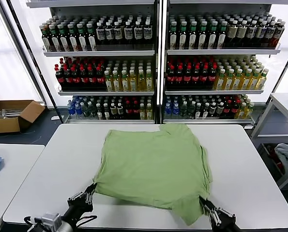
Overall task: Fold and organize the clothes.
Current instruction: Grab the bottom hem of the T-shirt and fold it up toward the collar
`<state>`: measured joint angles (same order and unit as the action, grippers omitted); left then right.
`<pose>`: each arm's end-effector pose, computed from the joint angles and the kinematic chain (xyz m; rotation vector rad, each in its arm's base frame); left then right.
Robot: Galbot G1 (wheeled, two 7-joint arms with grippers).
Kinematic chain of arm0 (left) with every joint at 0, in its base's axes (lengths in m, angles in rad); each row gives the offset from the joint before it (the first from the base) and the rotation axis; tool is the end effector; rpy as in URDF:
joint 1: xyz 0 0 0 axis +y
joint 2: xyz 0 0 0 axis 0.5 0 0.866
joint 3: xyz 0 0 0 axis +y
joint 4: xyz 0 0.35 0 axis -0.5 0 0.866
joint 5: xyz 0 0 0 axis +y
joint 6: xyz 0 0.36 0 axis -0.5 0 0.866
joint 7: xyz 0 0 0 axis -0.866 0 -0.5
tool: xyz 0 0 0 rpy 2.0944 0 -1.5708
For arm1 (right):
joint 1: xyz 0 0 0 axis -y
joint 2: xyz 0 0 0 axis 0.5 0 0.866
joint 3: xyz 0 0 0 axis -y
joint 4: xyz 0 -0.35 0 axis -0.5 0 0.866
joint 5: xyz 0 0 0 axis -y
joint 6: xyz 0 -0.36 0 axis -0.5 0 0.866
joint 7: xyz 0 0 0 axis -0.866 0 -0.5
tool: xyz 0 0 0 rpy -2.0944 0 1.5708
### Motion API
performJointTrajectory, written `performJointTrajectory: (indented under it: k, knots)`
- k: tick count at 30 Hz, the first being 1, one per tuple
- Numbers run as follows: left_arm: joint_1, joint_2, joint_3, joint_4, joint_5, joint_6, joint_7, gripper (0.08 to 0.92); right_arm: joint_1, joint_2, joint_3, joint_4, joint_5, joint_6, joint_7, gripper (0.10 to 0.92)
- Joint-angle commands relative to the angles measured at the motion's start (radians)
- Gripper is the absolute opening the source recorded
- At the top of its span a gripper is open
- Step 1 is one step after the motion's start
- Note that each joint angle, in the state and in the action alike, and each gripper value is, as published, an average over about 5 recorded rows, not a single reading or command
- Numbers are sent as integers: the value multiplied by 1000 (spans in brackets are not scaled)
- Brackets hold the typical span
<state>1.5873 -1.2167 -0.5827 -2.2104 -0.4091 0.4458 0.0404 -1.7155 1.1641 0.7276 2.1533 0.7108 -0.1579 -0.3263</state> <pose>0.1852 0.0629 -0.2519 -0.3100 -2.7565 0.0699 0.1595 -0.1161 -0.2731 0.5858 -2.8740 -0.4325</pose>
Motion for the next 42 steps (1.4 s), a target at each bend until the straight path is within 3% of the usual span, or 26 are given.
performJointTrajectory:
  k: [1,9,20,28,42]
  knots:
    - [-316,-4,24,166,-138,34,-1,85,306,-16,-47,-119,65,-43,56,106]
    - [-432,-4,66,327,-165,40,33,85,461,-39,-143,-306,-39,-47,61,106]
    - [-452,-15,87,427,-147,47,57,84,629,-7,-266,-480,-145,-65,111,133]
    - [-420,-18,54,402,-143,55,29,116,612,-17,-250,-421,-189,-101,173,344]
    - [-273,-28,29,287,-94,55,-7,512,292,-38,-112,-163,-314,-149,218,756]
